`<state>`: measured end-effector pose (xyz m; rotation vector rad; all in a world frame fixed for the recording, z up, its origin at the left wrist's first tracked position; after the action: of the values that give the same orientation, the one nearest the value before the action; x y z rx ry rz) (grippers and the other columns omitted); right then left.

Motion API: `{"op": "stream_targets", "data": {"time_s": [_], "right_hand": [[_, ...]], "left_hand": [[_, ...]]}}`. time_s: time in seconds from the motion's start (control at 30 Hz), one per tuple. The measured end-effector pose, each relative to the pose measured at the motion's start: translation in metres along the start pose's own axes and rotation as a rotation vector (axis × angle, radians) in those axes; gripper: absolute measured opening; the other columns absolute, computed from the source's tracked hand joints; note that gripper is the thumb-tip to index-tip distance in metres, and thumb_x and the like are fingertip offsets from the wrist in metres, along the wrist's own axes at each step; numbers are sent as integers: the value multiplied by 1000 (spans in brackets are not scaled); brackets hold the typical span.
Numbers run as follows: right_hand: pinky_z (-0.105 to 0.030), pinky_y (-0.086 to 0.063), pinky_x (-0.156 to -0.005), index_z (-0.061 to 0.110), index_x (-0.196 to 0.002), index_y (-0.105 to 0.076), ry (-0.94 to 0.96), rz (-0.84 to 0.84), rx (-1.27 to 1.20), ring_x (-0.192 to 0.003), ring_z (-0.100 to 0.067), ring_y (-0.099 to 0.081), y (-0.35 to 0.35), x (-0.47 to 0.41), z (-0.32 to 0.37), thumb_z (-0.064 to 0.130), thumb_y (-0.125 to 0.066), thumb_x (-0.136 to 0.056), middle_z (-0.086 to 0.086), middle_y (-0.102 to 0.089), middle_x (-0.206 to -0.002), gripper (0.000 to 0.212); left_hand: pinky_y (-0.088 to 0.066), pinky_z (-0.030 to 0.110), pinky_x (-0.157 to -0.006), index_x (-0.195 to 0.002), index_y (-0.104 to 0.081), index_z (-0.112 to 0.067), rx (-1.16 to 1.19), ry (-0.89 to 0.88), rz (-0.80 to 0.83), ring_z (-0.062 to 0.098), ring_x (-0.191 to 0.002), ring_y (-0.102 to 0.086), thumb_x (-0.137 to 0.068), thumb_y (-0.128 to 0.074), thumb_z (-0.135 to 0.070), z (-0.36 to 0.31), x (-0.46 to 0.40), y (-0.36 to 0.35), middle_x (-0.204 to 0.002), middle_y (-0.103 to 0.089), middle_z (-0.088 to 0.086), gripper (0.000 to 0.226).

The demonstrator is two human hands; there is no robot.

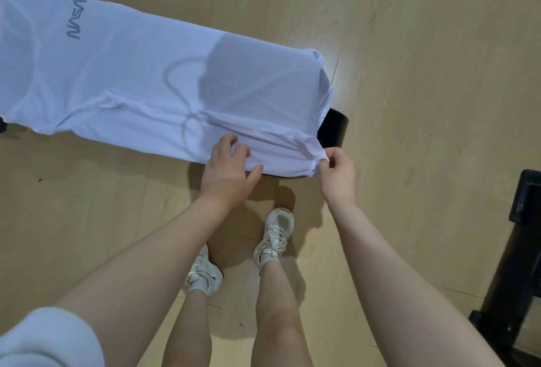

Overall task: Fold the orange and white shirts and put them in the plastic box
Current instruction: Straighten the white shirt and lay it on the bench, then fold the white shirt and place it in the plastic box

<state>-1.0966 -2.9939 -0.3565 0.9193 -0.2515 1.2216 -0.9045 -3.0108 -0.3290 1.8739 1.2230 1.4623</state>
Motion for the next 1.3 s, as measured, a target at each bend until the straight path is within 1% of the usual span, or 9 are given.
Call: {"op": "stream_targets", "data": {"time_s": [0.1, 0.27, 0.4, 0.5, 0.57, 0.67, 0.8, 1.0, 1.3], "right_hand": [[-27, -35, -58, 14, -75, -52, -85, -83, -4, -71, -20, -47, -14, 0, -9, 1, -38, -83, -8, -57, -80, 21], [-20, -44, -51, 15, -73, -52, -477, 18, -519, -61, -17, -49, -18, -1, -7, -11, -34, -84, -6, -54, -74, 33], [-22, -53, -69, 17, -91, -55, -369, 151, -599, -70, -15, -61, 12, 1, -2, -10, -39, -89, -2, -62, -79, 31], [-23, -58, -70, 10, -105, -56, -263, 465, -781, -72, -12, -69, 29, -1, 1, -6, -43, -91, 1, -72, -78, 25], [-26, -55, -70, 12, -99, -61, -193, 569, -500, -72, -12, -67, 34, -4, -1, -5, -46, -89, 2, -72, -81, 25], [-28, -45, -71, 21, -85, -62, -52, 350, 73, -79, -19, -58, 32, -13, -3, -2, -37, -87, -1, -65, -86, 34], [-38, -41, -95, 11, -130, -44, -27, 125, 350, -120, -29, -46, 18, 1, 8, 6, -37, -90, -11, -47, -134, 41], [-40, -39, -93, 4, -116, -57, 446, 185, 526, -116, -35, -48, -40, 60, 62, 3, -45, -86, -15, -51, -129, 33], [-39, -41, -96, 5, -118, -57, 605, 527, 586, -115, -30, -49, -165, 98, 158, 16, -39, -96, -13, -53, -126, 31]], "left_hand": [[-32, 36, -102, -132, -43, -17, -20, 4, 9, 26, -132, -27, -92, -49, -32, -2, -2, -2, -142, -27, 12, 44], [-32, 38, -102, -136, -38, -17, -75, 17, 6, 28, -134, -25, -90, -53, -30, -3, -2, -7, -144, -26, 14, 50], [-35, 37, -100, -139, -34, -15, -57, 40, 0, 28, -132, -27, -88, -56, -30, -5, -4, -5, -143, -28, 12, 58], [-38, 37, -94, -139, -32, -13, -34, 55, -25, 29, -127, -32, -87, -58, -31, -6, -7, -3, -139, -32, 12, 61], [-39, 37, -93, -139, -33, -13, -25, 53, -23, 30, -126, -32, -87, -57, -32, -5, -8, -2, -138, -33, 12, 60], [-37, 36, -98, -141, -30, -15, -61, 20, 29, 28, -130, -30, -88, -55, -32, -2, -5, -1, -142, -29, 11, 61], [-26, 36, -108, -143, -30, -18, -126, -81, 92, 26, -140, -22, -93, -45, -22, 11, 6, 3, -154, -20, 9, 52], [-26, 41, -112, -141, -35, -17, 91, 196, 113, 25, -140, -24, -92, -41, -11, 65, 33, 31, -156, -17, 2, 51], [-39, 37, -101, -134, -43, -10, 581, 599, -108, 30, -117, -52, -93, -43, -12, 183, 30, 103, -138, -45, 11, 41]]}}
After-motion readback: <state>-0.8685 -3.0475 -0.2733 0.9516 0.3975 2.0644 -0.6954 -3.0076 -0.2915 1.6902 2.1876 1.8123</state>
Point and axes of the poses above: each hand's wrist, its own x-axis away from the middle knuckle, its own y-axis out of the back of the hand, z = x × y, the point moved 2 cm from there along -x, towards the middle knuckle
